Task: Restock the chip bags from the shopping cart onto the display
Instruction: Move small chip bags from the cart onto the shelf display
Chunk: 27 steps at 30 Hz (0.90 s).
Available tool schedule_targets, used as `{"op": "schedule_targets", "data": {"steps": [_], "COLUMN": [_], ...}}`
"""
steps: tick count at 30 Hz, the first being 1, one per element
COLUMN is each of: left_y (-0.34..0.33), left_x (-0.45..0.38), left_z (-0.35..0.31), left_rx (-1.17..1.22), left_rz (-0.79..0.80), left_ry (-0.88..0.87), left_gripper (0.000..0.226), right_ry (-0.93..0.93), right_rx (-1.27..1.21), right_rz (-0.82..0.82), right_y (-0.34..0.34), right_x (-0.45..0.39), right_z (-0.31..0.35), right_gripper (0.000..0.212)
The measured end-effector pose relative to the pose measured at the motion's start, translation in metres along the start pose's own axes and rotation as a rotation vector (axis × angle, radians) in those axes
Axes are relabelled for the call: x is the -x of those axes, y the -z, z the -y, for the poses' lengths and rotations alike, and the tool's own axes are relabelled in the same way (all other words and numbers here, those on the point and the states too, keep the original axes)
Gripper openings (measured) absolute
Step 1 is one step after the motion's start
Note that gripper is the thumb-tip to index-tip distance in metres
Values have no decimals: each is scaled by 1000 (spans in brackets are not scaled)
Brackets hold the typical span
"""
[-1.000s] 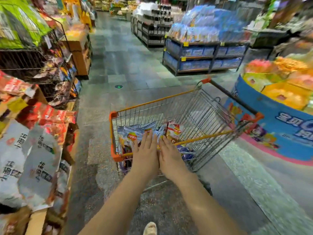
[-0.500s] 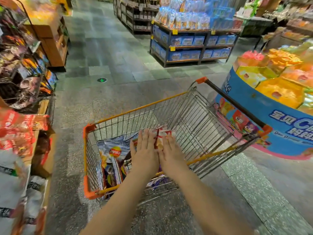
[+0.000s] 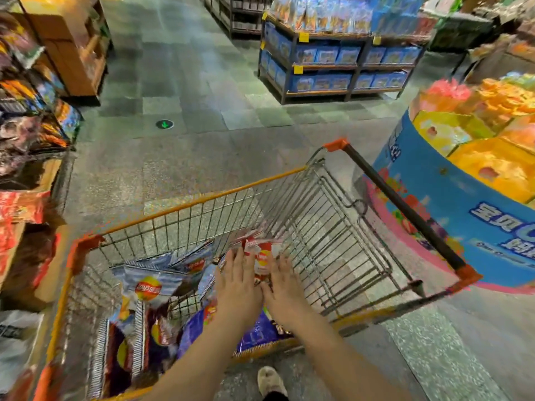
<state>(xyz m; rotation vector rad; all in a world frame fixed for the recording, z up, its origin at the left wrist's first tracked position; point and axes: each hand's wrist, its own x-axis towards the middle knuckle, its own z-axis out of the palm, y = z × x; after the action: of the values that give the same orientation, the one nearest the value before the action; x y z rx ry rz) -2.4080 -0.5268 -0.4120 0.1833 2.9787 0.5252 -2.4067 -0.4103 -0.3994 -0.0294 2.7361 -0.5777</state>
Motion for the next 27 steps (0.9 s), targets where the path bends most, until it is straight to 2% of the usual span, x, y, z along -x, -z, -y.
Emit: {"op": "schedule_targets", "data": {"steps": [3, 5, 8, 10, 15, 16, 20, 27], "left_y": [-13, -23, -47, -67, -123, -133, -165, -207], "left_x": [-34, -50, -84, -103, -133, -138, -156, -185], "left_z": [-18, -20, -16, -4, 29, 36, 57, 70], "left_rx": [35, 8, 5, -26, -103, -129, -210, -177], "left_rz": [67, 57, 104, 158, 189, 187, 381, 417], "left_ry": [51, 29, 48, 75, 90, 91, 108, 70], "left_gripper": [67, 64, 74, 65, 90, 90, 74, 95], "right_ry": [26, 16, -7, -36, -19, -8, 6, -8], "right_rx": [6, 0, -39, -31, 25, 21, 29, 12], "right_rz": [39, 78, 135, 181, 266, 279, 373, 350], "right_y": [14, 16, 12, 6, -33, -43, -78, -124], "right_x": [-34, -50, -85, -110, -161, -169, -191, -229], "right_z": [-27, -40, -64, -78, -105, -109, -126, -154], "right_gripper": [67, 69, 73, 74, 77, 79, 81, 99]}}
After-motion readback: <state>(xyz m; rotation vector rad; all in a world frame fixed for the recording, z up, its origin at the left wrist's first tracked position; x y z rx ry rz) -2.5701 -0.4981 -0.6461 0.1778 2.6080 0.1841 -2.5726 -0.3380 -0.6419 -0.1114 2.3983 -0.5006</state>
